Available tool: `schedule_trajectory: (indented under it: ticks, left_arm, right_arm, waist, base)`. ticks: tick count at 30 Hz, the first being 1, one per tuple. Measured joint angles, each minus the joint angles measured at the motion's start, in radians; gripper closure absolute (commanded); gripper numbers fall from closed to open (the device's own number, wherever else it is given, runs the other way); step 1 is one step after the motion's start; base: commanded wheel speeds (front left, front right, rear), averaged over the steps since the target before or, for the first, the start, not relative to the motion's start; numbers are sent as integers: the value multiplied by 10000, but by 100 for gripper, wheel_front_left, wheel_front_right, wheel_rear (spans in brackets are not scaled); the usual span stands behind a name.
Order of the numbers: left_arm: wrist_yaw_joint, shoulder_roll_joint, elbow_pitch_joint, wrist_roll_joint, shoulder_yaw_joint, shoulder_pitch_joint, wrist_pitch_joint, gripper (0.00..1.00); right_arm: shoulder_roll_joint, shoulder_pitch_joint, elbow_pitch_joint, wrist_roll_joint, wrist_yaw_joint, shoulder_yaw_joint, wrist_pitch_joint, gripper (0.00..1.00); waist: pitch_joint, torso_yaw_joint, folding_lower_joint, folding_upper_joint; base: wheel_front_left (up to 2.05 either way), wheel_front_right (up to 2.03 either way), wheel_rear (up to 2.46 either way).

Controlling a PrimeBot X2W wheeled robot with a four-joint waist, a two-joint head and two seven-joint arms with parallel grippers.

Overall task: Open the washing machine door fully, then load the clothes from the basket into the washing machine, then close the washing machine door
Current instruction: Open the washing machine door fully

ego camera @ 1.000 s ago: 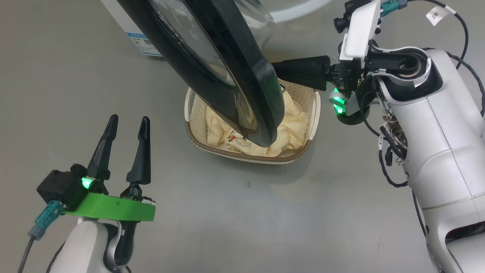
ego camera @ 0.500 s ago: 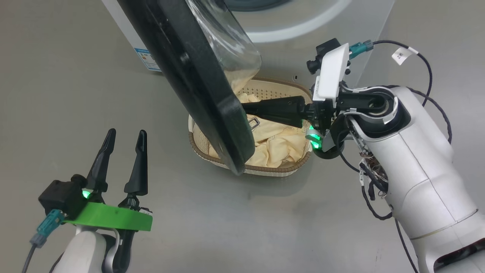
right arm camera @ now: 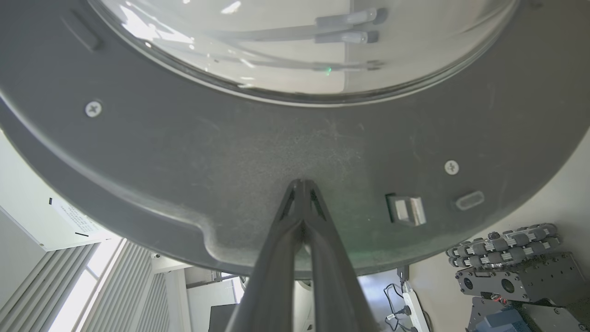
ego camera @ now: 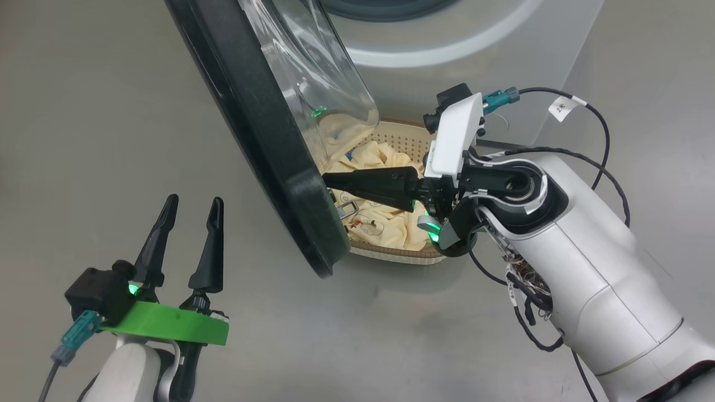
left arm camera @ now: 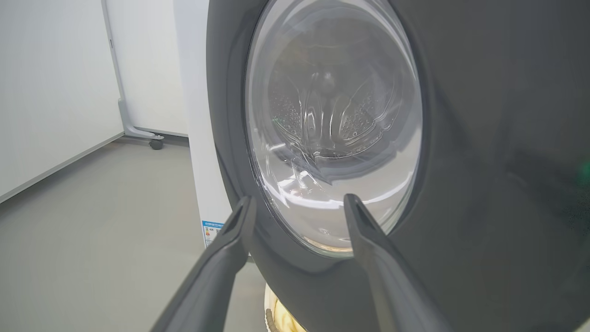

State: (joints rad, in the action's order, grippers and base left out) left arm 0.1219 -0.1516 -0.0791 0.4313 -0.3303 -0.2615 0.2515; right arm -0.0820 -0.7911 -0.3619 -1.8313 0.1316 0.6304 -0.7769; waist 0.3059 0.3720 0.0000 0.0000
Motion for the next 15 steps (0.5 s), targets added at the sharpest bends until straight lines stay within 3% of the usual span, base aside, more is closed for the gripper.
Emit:
schedule_trajectory:
  ticks: [15]
  left_arm:
    - [0, 17, -184, 0, 73, 51, 0, 0]
  right_arm:
    - [12, 91, 454, -1369, -435, 1801, 1597, 100]
  waist:
    - [-137, 323, 0, 0]
  base:
    - [0, 0, 0]
